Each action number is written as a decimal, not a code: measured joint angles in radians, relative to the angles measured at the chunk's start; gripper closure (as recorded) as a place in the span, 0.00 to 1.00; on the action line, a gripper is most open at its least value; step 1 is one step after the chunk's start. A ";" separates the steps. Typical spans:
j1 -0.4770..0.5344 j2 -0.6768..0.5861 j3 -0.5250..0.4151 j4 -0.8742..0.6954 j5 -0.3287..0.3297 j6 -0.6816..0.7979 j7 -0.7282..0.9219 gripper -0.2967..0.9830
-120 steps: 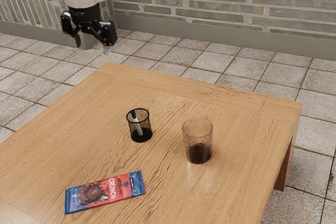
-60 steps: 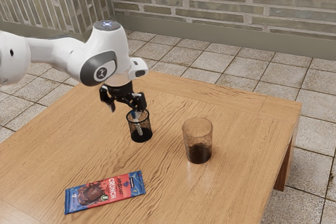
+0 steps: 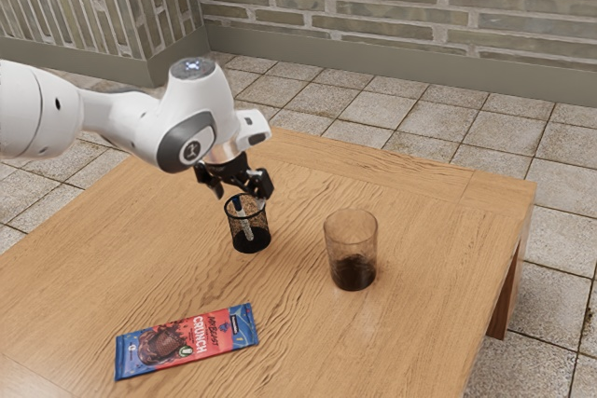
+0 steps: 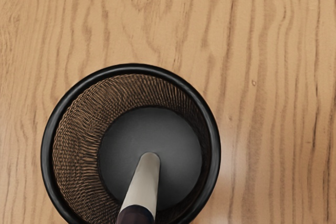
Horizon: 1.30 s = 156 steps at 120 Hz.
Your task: Take the marker out of the pen holder and place it to the left of the pen holder.
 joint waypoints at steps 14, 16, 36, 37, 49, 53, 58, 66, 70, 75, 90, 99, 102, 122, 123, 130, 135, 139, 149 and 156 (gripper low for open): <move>0.007 0.015 0.000 -0.002 -0.011 0.014 0.011 0.23; 0.008 0.016 0.000 -0.002 -0.012 0.015 0.013 0.23; 0.012 0.025 0.000 -0.002 -0.017 0.028 0.025 0.24; 0.012 0.025 0.000 -0.002 -0.017 0.028 0.026 0.25; 0.012 0.020 0.001 0.000 -0.016 0.030 0.031 0.41; 0.012 0.017 0.001 0.000 -0.016 0.031 0.032 0.46; 0.012 0.016 0.001 -0.001 -0.016 0.030 0.034 0.52; 0.013 0.014 0.001 -0.001 -0.017 0.030 0.036 0.60; 0.012 0.014 0.001 -0.001 -0.017 0.030 0.038 0.63; 0.013 0.013 0.000 -0.001 -0.017 0.030 0.039 0.66; 0.012 0.003 0.000 -0.010 -0.017 0.029 0.042 0.72; 0.013 -0.002 0.000 -0.015 -0.017 0.028 0.043 0.74; 0.013 -0.003 0.000 -0.016 -0.017 0.028 0.043 0.74; 0.013 -0.016 0.000 -0.021 -0.011 0.020 0.037 0.80; 0.013 -0.021 0.000 -0.021 -0.011 0.019 0.036 0.80; 0.012 -0.066 0.001 -0.020 -0.006 0.006 0.032 0.81; 0.012 -0.106 0.001 -0.019 -0.002 -0.009 0.028 0.82; 0.012 -0.134 0.001 -0.018 0.002 -0.021 0.025 0.83; 0.011 -0.192 0.001 -0.010 0.016 -0.052 0.017 0.83; -0.006 -0.215 0.020 0.016 0.028 -0.091 0.011 0.84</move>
